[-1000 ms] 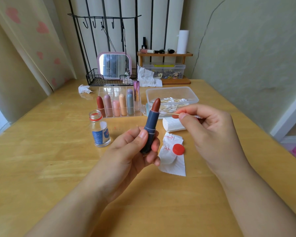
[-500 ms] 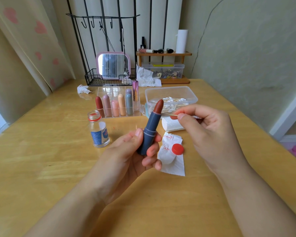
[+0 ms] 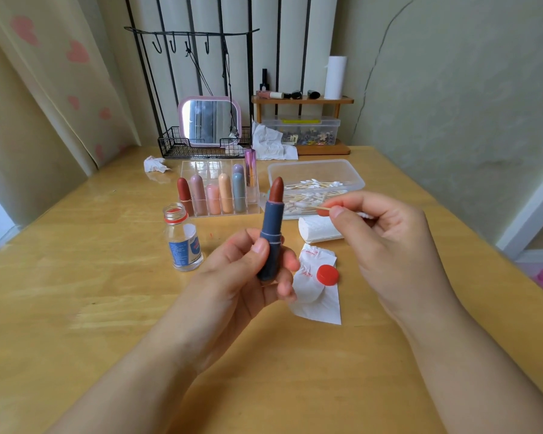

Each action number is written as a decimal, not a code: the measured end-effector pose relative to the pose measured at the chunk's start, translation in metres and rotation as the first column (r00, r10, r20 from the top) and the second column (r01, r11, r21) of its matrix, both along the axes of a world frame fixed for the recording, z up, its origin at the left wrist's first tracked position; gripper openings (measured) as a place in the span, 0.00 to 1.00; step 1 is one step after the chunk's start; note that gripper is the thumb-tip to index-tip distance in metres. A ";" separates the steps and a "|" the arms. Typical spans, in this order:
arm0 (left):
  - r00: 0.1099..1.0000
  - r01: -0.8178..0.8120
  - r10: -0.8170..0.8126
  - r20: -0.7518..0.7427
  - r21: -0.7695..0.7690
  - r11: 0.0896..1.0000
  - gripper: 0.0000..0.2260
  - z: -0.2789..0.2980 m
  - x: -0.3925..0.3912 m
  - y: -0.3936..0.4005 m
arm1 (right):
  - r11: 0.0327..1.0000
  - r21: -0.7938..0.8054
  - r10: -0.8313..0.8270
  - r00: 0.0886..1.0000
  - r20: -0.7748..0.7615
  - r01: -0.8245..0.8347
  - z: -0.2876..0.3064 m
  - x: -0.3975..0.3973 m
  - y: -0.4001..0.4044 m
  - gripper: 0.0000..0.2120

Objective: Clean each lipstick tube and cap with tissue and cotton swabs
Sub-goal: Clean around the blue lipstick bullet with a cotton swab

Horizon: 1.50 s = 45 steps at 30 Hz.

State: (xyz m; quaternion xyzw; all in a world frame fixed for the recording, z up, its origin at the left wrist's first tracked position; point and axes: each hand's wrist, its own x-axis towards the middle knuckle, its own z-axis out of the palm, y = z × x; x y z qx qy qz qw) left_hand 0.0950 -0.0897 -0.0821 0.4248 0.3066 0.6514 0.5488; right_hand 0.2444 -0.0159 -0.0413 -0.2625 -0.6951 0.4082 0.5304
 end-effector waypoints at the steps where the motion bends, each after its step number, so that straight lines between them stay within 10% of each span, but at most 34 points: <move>1: 0.999 -0.043 0.043 -0.025 -0.001 0.999 0.09 0.001 0.000 -0.001 | 1.000 0.003 -0.003 1.000 0.006 0.003 0.001 0.000 -0.001 0.17; 18: 0.909 -0.316 0.309 -0.279 0.021 0.949 0.13 -0.002 0.007 0.000 | 0.991 0.130 -0.029 0.990 0.136 0.011 -0.002 -0.003 -0.011 0.06; 45: 0.990 -0.073 0.076 -0.119 0.027 0.997 0.09 0.005 0.008 -0.005 | 0.999 0.036 0.030 0.999 0.010 -0.030 0.001 0.000 -0.001 0.13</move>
